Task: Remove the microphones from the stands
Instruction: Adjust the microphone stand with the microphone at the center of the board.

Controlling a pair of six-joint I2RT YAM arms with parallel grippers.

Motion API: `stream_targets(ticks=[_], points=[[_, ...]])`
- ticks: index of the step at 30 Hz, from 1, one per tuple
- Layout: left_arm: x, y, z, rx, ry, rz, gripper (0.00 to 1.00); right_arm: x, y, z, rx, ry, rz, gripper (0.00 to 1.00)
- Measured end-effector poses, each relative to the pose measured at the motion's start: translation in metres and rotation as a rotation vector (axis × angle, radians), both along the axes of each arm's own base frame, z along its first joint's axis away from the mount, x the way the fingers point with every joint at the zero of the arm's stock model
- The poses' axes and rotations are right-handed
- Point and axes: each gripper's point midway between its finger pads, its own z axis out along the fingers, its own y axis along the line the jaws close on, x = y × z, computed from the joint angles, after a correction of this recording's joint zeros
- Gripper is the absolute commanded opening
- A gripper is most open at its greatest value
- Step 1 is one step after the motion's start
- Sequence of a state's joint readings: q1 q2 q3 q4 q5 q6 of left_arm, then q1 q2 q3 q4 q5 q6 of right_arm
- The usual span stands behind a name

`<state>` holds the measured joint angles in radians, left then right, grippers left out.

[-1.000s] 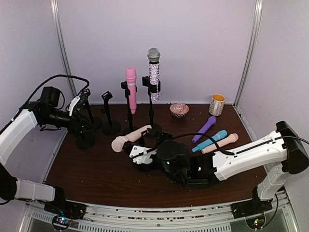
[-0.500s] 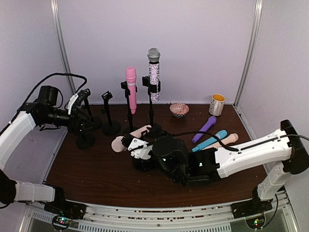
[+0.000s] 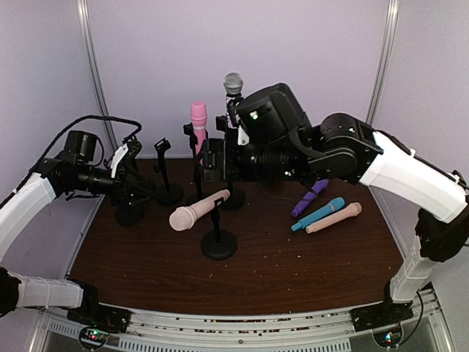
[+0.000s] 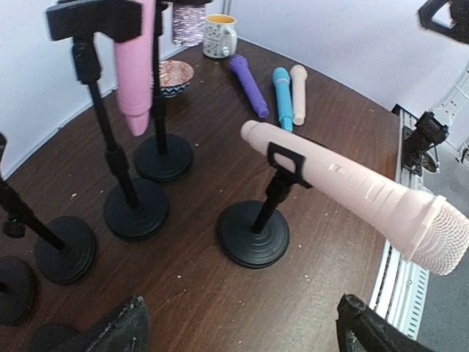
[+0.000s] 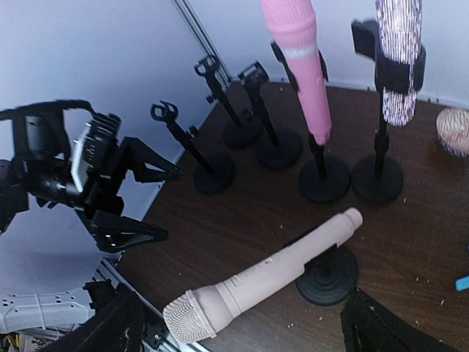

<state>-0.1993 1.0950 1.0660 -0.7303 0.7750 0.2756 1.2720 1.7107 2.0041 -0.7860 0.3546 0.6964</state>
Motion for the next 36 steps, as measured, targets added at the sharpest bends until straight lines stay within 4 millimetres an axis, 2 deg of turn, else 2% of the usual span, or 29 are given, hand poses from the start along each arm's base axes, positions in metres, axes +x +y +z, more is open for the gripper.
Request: stream_targets(ticks=[3, 5, 6, 8, 12, 14, 17, 23, 26, 30, 36], points=[[-0.011, -0.021, 0.000, 0.001, 0.005, -0.060, 0.88, -0.001, 0.007, -0.046, -0.076, 0.116, -0.014, 0.89], [-0.015, -0.032, -0.002, 0.005, 0.014, -0.089, 0.88, 0.000, 0.001, -0.081, -0.138, 0.179, -0.041, 0.79], [-0.015, -0.036, -0.003, 0.010, 0.018, -0.099, 0.88, 0.003, -0.007, -0.098, -0.165, 0.206, -0.063, 0.69], [-0.015, -0.045, -0.005, 0.026, 0.023, -0.120, 0.87, 0.010, -0.026, -0.126, -0.222, 0.248, -0.116, 0.59], [-0.014, -0.059, -0.006, 0.045, 0.024, -0.150, 0.87, 0.028, -0.068, -0.170, -0.295, 0.316, -0.220, 0.56], [-0.014, -0.064, -0.008, 0.052, 0.029, -0.165, 0.87, 0.038, -0.078, -0.180, -0.313, 0.331, -0.257, 0.56], [-0.017, -0.072, -0.012, 0.061, 0.042, -0.189, 0.86, 0.051, -0.075, -0.186, -0.321, 0.334, -0.281, 0.56], [-0.023, -0.087, -0.013, 0.069, 0.051, -0.229, 0.84, 0.084, -0.033, -0.195, -0.297, 0.319, -0.279, 0.52], [-0.027, -0.093, -0.016, 0.073, 0.063, -0.249, 0.84, 0.095, -0.021, -0.203, -0.294, 0.323, -0.274, 0.48], [-0.031, -0.104, -0.021, 0.079, 0.088, -0.277, 0.84, 0.102, -0.008, -0.208, -0.281, 0.333, -0.257, 0.47], [-0.038, -0.121, -0.024, 0.082, 0.112, -0.323, 0.84, 0.105, 0.009, -0.201, -0.232, 0.325, -0.216, 0.47]])
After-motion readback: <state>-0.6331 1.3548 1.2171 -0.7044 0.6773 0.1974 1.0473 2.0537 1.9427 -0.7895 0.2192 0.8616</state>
